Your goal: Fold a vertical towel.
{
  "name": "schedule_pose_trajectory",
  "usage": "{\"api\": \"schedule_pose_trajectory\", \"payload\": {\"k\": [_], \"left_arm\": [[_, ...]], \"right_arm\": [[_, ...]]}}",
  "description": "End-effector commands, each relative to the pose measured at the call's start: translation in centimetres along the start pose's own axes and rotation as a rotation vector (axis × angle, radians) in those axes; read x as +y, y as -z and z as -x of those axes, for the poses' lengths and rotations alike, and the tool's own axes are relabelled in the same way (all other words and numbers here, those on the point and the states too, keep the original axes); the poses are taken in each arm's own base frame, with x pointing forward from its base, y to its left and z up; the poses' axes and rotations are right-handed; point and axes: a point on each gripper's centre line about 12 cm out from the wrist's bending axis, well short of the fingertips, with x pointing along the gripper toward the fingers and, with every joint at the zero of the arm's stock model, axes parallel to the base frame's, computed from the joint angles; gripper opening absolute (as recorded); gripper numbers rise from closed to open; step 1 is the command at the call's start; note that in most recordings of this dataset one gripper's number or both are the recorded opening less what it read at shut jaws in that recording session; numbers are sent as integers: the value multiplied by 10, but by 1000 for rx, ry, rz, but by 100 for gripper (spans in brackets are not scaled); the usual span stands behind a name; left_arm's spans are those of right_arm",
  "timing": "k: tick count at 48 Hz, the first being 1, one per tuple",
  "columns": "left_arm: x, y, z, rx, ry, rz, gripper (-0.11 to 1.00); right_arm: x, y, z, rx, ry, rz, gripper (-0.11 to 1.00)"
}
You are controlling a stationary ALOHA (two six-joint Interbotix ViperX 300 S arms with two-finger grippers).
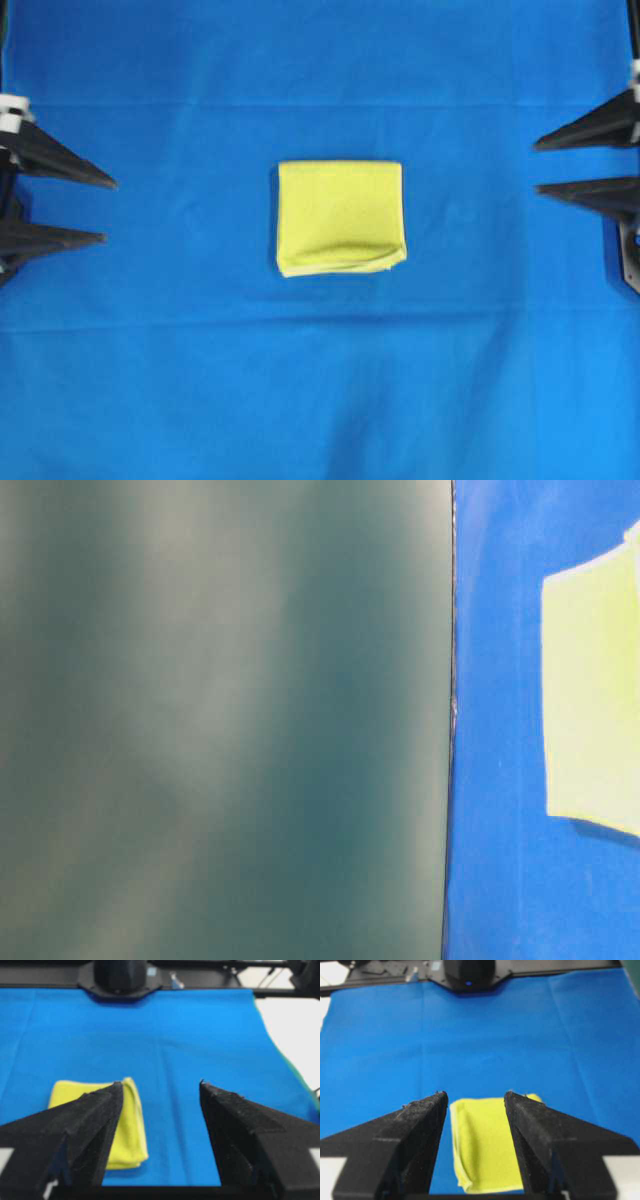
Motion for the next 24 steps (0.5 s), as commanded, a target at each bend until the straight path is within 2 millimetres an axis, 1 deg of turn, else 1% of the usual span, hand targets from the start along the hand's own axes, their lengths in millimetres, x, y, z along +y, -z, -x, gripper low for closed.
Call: {"api": "schedule_pose_trajectory", "payload": {"k": [1,7,15,20,24], "left_arm": [[3,1,14,-38,-13,-1,59],[6,19,31,-66,-25,0,59],[13,51,47,-81,-73,7,59],[18,65,50,-75,-107,16,58],[20,69,51,-68,-121,21,58]], "right_arm": [[-2,5,11,-29,3,3,56],[-4,30,22,-48,3,-10,55],[-6,65,25,-76,-4,-36,55],[-7,77,23,-70,-1,-50,55],[-7,80,22,-64,0,-56,55]]}}
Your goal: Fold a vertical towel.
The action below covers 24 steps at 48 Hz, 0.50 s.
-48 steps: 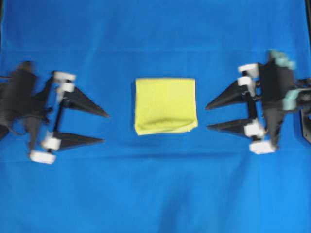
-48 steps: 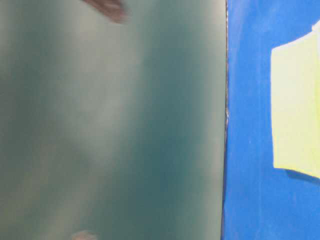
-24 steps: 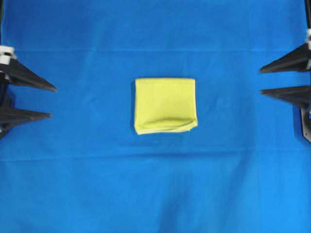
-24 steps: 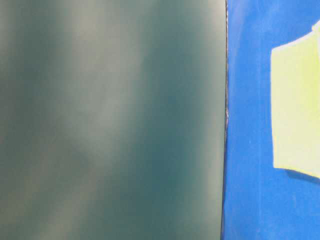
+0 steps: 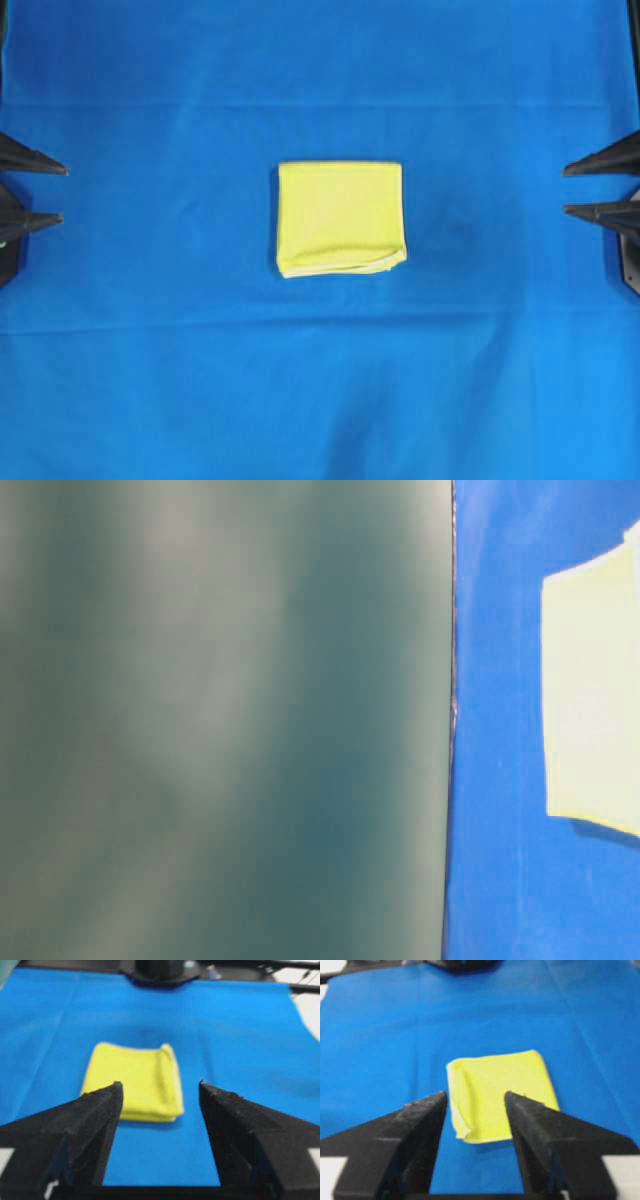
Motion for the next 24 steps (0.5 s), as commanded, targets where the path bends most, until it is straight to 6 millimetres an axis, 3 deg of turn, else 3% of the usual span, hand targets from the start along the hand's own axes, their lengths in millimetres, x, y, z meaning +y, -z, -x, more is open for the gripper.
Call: {"api": "schedule_pose_trajectory", "payload": {"k": [1,24], "left_arm": [[2,-3,0,-7,-12,1,58],[2,2,1,36,-13,3,58]], "right_arm": [[0,-5,-1,-18,0,-10,55],[0,-6,-1,-17,1,-9,55]]}}
